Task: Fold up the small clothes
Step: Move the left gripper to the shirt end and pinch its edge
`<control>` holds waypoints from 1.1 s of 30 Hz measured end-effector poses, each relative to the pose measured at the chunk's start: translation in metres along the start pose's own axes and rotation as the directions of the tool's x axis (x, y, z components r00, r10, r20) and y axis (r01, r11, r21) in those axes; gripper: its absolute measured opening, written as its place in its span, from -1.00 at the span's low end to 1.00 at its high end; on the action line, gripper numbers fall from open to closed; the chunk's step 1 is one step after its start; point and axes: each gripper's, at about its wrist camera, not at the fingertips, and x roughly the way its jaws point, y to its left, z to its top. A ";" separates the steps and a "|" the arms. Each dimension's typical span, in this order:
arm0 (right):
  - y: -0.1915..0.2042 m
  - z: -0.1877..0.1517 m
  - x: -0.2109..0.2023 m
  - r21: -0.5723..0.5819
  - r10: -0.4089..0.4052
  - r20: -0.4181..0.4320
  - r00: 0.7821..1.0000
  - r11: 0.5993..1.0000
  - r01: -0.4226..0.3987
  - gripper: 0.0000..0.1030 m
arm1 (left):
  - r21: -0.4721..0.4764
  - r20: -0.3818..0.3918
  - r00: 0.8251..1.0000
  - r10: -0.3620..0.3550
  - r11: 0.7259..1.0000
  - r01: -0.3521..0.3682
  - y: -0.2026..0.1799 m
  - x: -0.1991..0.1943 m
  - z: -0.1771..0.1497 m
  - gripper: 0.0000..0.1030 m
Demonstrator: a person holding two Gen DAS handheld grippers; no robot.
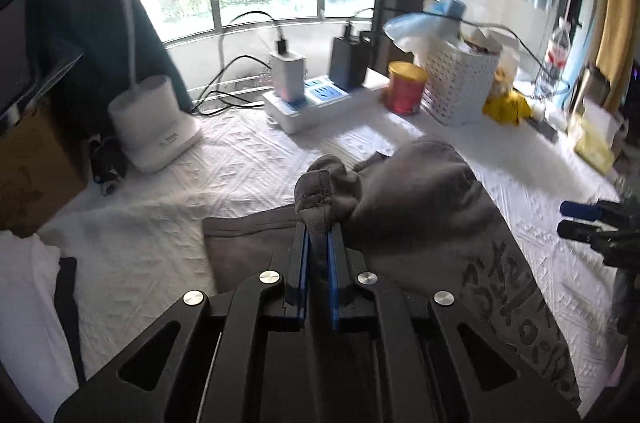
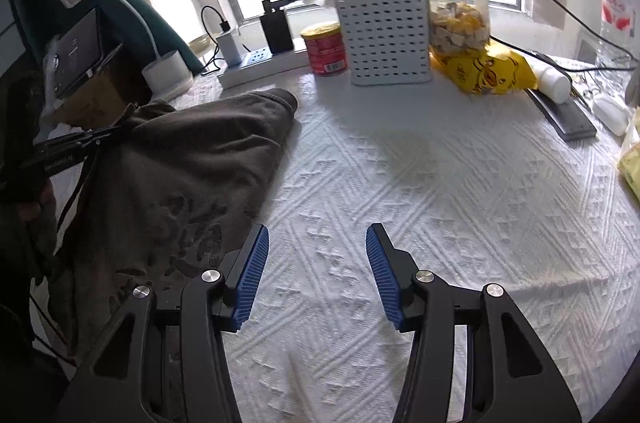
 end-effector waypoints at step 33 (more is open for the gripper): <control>0.025 0.091 0.086 -0.009 0.091 -0.012 0.996 0.996 -0.091 0.04 | -0.017 -0.066 0.989 -0.136 0.991 0.135 0.055 0.065 -0.002 -0.71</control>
